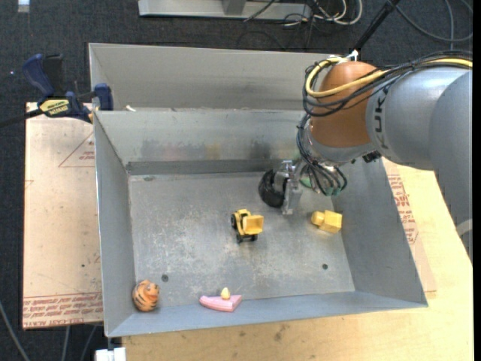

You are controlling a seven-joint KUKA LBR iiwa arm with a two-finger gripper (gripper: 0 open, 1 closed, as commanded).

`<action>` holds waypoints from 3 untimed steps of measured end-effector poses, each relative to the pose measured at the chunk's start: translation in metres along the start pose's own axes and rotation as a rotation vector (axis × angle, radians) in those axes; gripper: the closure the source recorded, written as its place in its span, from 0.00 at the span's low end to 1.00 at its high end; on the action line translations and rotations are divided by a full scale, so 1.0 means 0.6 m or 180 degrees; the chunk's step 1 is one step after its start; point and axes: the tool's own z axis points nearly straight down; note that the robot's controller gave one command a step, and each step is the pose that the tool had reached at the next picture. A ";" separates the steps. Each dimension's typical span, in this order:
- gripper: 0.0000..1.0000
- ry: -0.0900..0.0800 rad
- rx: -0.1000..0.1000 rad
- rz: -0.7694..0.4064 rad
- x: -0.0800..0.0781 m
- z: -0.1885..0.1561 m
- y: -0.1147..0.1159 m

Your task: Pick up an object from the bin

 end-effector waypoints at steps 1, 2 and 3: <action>1.00 0.0000 0.0000 -0.0001 0.000 0.000 0.000; 1.00 0.0000 0.0001 -0.0001 0.000 0.000 0.000; 1.00 0.0000 0.0001 -0.0001 0.000 0.000 0.000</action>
Offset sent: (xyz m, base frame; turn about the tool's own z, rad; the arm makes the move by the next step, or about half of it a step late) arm 0.0000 0.0000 0.0000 0.0000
